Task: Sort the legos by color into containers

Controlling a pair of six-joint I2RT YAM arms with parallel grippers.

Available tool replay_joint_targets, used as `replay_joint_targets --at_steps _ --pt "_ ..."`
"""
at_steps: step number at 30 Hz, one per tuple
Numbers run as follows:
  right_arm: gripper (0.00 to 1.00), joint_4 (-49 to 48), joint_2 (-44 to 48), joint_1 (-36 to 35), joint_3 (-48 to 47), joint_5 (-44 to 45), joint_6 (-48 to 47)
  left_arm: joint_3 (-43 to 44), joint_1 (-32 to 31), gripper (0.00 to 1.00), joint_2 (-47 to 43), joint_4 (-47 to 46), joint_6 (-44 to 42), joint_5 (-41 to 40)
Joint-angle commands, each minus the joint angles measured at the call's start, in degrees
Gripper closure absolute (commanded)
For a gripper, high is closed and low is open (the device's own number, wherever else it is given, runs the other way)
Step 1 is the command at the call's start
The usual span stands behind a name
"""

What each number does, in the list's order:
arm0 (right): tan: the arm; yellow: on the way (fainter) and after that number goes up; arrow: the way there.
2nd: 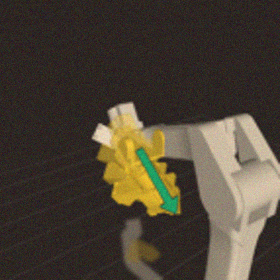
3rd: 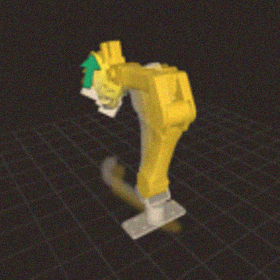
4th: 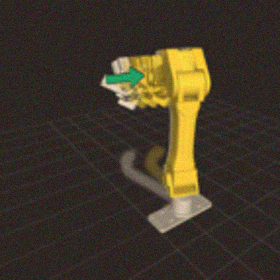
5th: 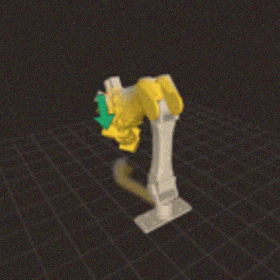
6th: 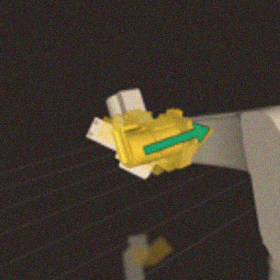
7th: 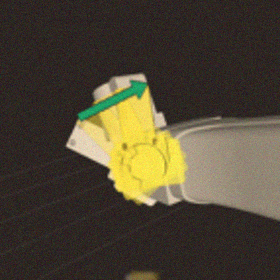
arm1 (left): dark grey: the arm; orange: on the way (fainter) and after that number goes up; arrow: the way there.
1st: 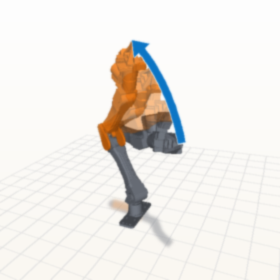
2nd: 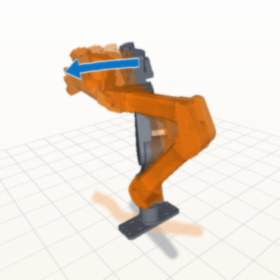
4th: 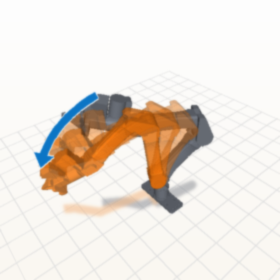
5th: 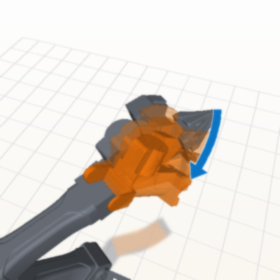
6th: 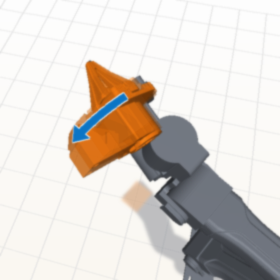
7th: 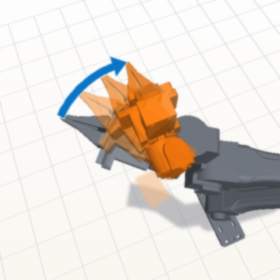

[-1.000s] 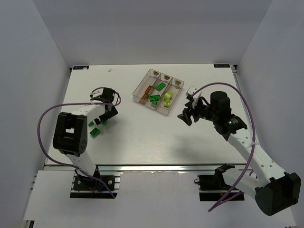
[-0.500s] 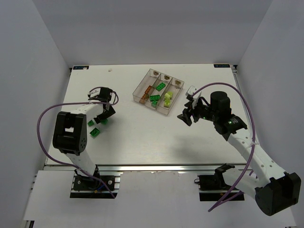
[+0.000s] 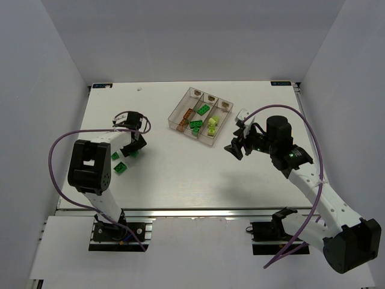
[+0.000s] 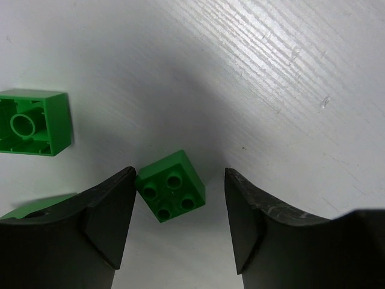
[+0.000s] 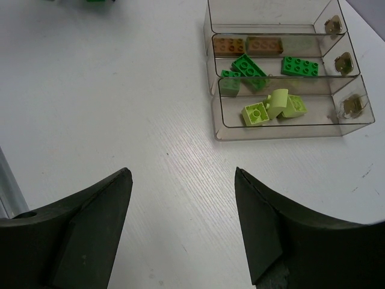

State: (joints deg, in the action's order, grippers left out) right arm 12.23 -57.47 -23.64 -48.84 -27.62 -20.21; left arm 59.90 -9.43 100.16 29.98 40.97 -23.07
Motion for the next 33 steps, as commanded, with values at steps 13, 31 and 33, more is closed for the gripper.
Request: replay_joint_targets --at_steps 13,31,33 --pt "0.26 -0.98 -0.01 -0.18 0.59 -1.3 -1.24 0.22 0.29 0.53 0.48 -0.8 -0.98 2.06" --pt "0.25 -1.15 1.31 -0.09 0.67 2.21 -2.56 -0.75 -8.49 1.0 -15.87 -13.01 -12.41 27.12" --pt "0.25 -1.42 1.31 -0.18 0.76 2.48 -2.64 1.97 -11.56 1.0 -15.79 -13.54 -13.45 26.85"
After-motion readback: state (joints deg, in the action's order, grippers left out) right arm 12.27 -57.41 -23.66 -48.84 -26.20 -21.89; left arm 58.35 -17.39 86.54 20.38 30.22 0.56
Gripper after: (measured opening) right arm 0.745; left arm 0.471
